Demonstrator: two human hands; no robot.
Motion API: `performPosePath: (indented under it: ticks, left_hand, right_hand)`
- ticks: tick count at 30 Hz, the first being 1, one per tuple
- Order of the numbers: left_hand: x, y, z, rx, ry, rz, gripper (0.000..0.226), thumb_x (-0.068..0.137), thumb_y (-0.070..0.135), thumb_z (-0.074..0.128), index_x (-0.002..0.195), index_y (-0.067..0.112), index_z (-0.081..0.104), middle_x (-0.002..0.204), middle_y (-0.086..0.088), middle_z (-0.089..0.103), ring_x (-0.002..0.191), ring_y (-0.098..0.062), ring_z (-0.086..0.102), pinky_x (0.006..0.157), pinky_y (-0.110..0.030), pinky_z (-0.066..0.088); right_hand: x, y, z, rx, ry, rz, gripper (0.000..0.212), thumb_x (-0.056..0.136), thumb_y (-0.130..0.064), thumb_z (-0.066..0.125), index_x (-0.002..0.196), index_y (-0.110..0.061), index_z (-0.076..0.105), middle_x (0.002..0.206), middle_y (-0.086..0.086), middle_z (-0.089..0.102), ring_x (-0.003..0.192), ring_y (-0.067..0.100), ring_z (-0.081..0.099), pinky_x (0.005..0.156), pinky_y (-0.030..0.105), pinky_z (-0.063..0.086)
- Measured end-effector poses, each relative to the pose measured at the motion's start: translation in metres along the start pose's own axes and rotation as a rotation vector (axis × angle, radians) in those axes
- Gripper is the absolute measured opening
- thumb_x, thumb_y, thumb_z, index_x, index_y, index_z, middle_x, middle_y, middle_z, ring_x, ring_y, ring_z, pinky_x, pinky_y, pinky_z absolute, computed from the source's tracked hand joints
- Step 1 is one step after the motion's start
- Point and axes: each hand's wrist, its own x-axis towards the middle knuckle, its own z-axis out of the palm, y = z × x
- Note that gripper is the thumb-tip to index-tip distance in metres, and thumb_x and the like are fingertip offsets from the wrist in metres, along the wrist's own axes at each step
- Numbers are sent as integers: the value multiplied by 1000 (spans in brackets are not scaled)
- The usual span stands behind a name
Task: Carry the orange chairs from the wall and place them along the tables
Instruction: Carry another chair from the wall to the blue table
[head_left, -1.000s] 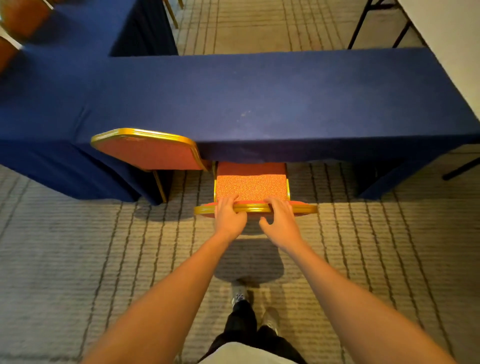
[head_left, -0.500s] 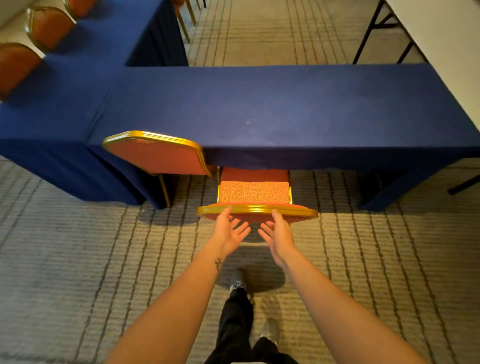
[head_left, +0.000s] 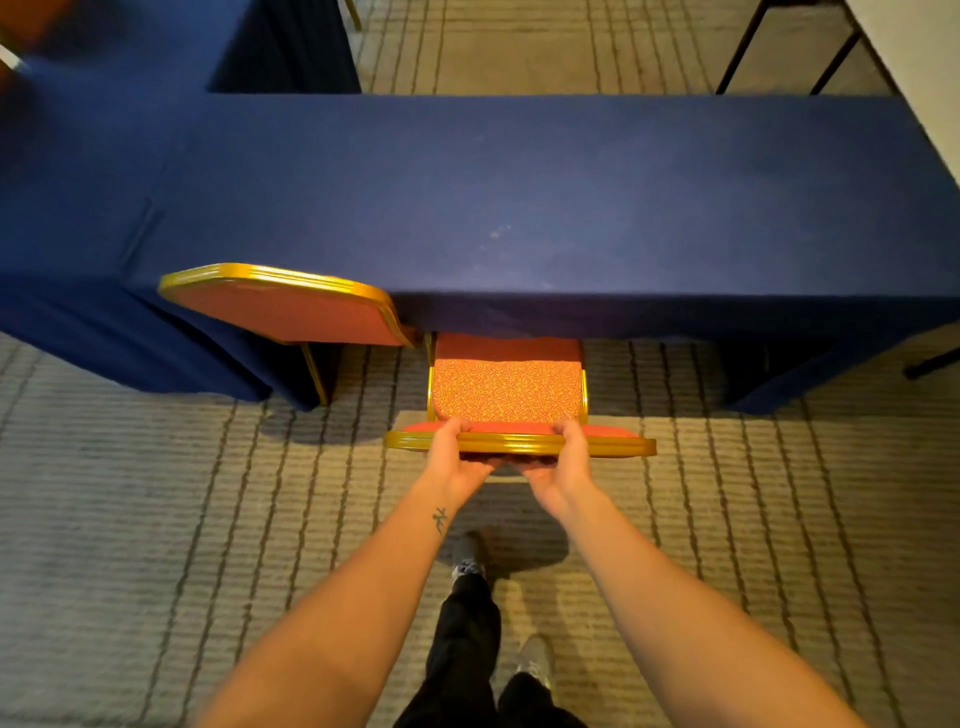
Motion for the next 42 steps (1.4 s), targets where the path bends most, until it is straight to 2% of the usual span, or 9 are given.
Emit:
performPosePath:
  ticks: [4, 8, 11, 17, 21, 27, 32, 35, 42]
  left_hand:
    - [12, 11, 9, 34, -9, 35, 26, 99, 12, 44, 123, 5, 52, 125, -24, 58, 115, -40, 57, 90, -59, 51]
    - [28, 26, 24, 33, 5, 76, 19, 99, 10, 45, 114, 5, 55, 119, -23, 61, 110, -39, 60, 103, -62, 46]
    - [43, 37, 40, 37, 0, 88, 27, 98, 10, 45, 122, 5, 56, 119, -23, 63, 111, -39, 60, 107, -63, 43]
    - [75, 68, 73, 14, -36, 103, 28, 99, 13, 44, 122, 5, 58, 118, -24, 65, 107, -40, 62, 107, -64, 43]
    - [91, 87, 88, 19, -41, 113, 34, 97, 15, 48, 127, 2, 58, 124, -26, 64, 114, -40, 62, 106, -62, 45]
    - [110, 111, 114, 49, -48, 110, 21, 95, 15, 49, 106, 0, 59, 109, -25, 65, 110, -41, 60, 106, -62, 45]
    - [127, 129, 141, 64, -73, 121, 28, 92, 14, 49, 114, 0, 60, 110, -23, 65, 109, -40, 62, 103, -60, 49]
    - [140, 140, 153, 32, -73, 123, 34, 93, 14, 51, 124, 2, 60, 123, -24, 65, 119, -41, 62, 100, -59, 51]
    - [157, 146, 164, 13, -32, 83, 43, 97, 23, 53, 135, 2, 56, 131, -24, 63, 118, -40, 63, 98, -59, 53]
  right_hand:
    - [8, -9, 12, -8, 36, -23, 50, 88, -20, 60, 134, -4, 49, 128, 23, 60, 107, 36, 64, 82, 50, 58]
    - [25, -21, 30, -29, 54, -54, 58, 84, -19, 61, 137, -3, 48, 133, 25, 58, 110, 37, 64, 88, 51, 58]
    - [39, -33, 47, -31, 75, -66, 58, 82, -19, 62, 136, -3, 49, 133, 25, 59, 107, 36, 64, 86, 52, 58]
    - [72, -59, 84, -39, 62, -101, 51, 82, -18, 61, 131, -6, 56, 126, 24, 65, 111, 38, 65, 79, 50, 60]
    - [93, -74, 105, -37, 50, -100, 46, 82, -18, 61, 126, -4, 58, 120, 23, 66, 109, 38, 66, 87, 54, 58]
    - [115, -95, 132, -57, 22, -116, 30, 81, -17, 58, 108, -3, 58, 103, 20, 64, 95, 35, 64, 93, 56, 54]
    - [133, -116, 157, -72, 34, -155, 41, 75, -17, 58, 113, -2, 61, 104, 20, 65, 95, 36, 65, 86, 56, 57]
    - [144, -125, 171, -82, 35, -163, 56, 74, -20, 60, 127, -2, 61, 119, 22, 68, 111, 39, 65, 90, 56, 56]
    - [154, -133, 182, -37, 95, -154, 48, 82, -20, 58, 128, -5, 59, 124, 21, 67, 114, 38, 64, 95, 55, 55]
